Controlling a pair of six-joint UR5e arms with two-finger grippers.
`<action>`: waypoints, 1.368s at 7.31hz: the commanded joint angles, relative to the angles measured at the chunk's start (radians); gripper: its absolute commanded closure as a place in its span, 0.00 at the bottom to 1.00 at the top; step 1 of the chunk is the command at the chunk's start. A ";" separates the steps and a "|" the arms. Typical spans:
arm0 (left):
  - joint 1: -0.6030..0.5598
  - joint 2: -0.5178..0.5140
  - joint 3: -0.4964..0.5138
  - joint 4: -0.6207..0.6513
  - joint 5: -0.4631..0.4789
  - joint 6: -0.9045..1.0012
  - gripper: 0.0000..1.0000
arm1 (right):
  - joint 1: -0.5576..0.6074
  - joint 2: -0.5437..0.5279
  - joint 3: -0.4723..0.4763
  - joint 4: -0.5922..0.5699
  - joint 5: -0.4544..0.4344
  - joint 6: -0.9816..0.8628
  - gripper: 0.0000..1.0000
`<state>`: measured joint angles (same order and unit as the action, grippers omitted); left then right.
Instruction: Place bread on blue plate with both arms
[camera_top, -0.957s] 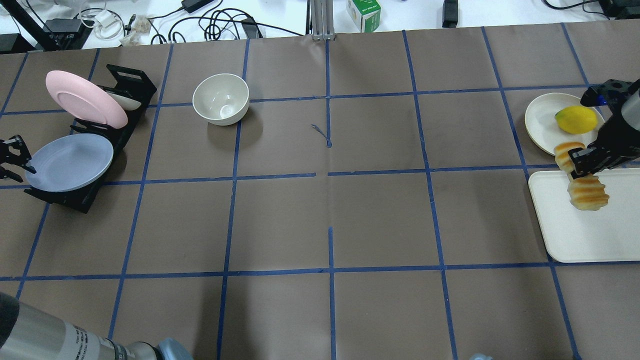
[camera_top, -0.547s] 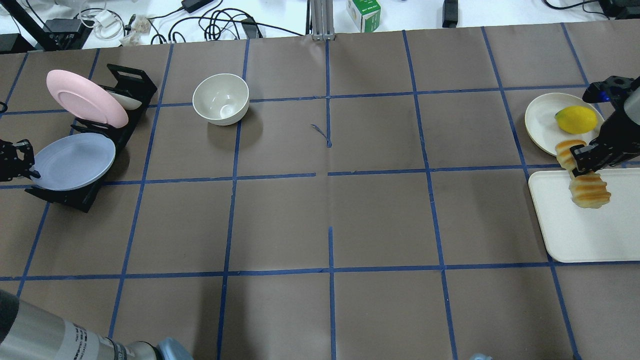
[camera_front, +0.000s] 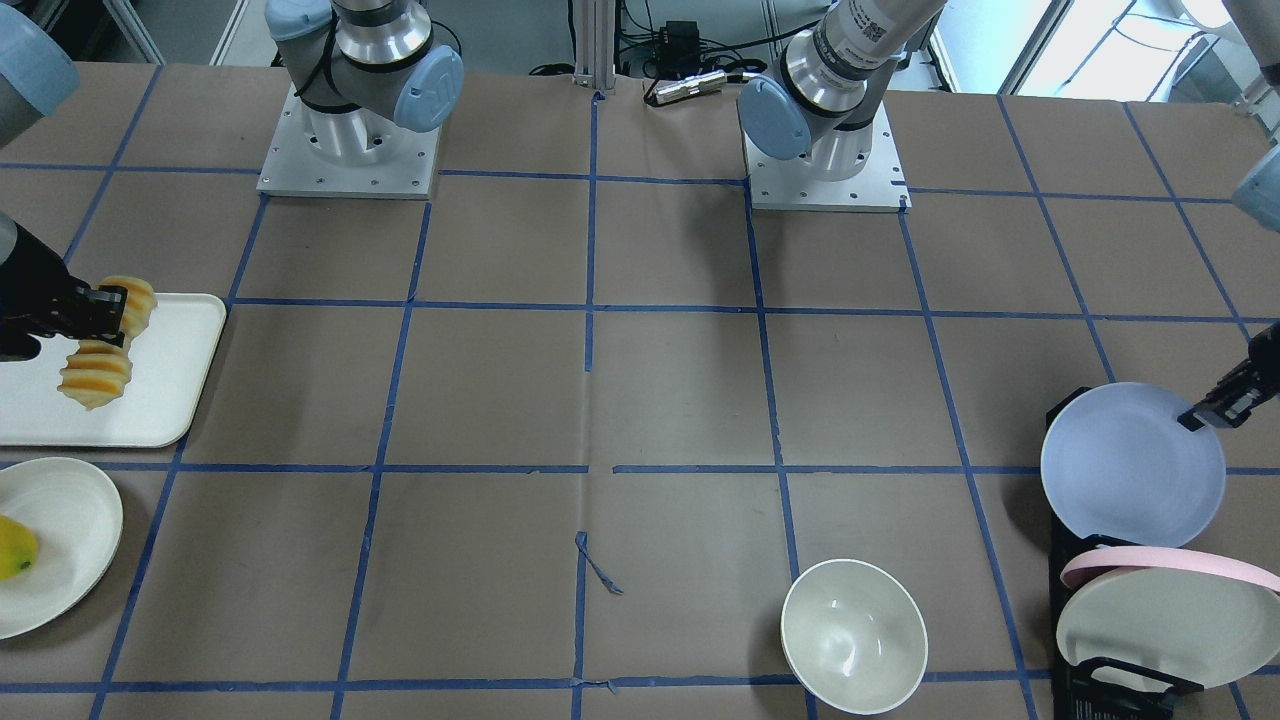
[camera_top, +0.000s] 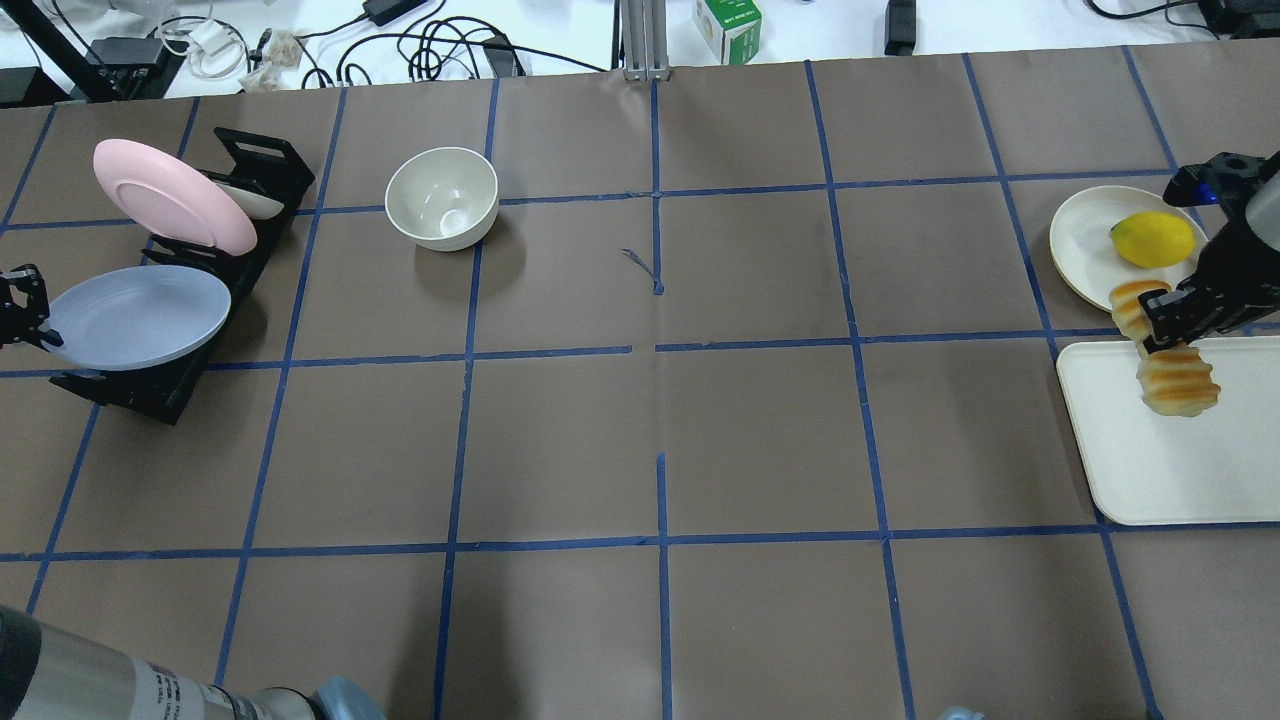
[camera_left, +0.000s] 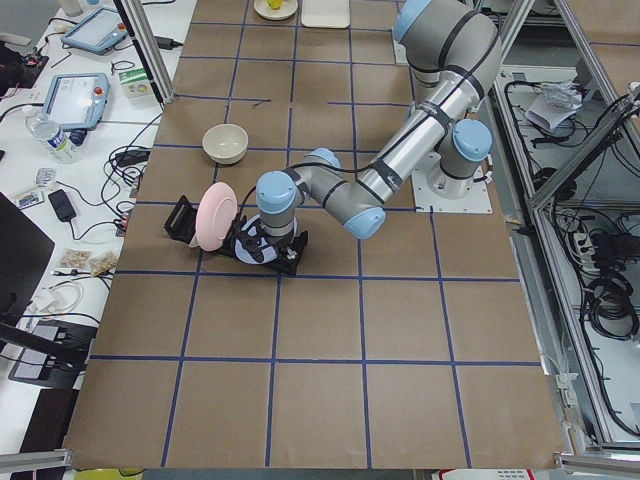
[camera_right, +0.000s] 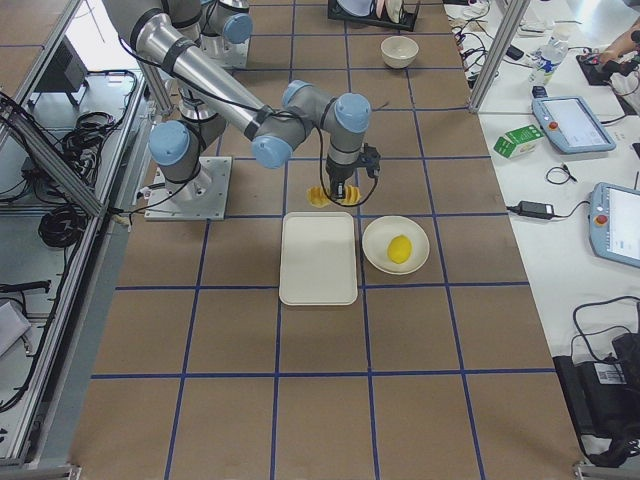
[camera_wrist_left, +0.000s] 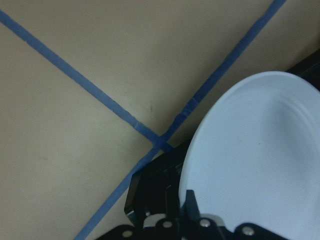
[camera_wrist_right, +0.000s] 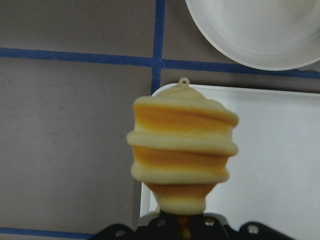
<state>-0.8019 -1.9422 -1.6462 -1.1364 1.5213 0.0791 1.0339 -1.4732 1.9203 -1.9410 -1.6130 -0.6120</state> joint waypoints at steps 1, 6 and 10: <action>-0.016 0.060 -0.006 -0.109 -0.012 -0.001 1.00 | 0.000 0.002 -0.001 0.001 -0.001 0.000 1.00; -0.169 0.210 -0.072 -0.250 -0.108 -0.067 1.00 | 0.127 -0.025 -0.079 0.093 0.018 0.150 1.00; -0.407 0.287 -0.196 -0.109 -0.283 -0.173 1.00 | 0.196 -0.013 -0.199 0.223 0.071 0.262 1.00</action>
<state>-1.1011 -1.6692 -1.8103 -1.3367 1.2969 -0.0734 1.2169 -1.4880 1.7365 -1.7315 -1.5617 -0.3685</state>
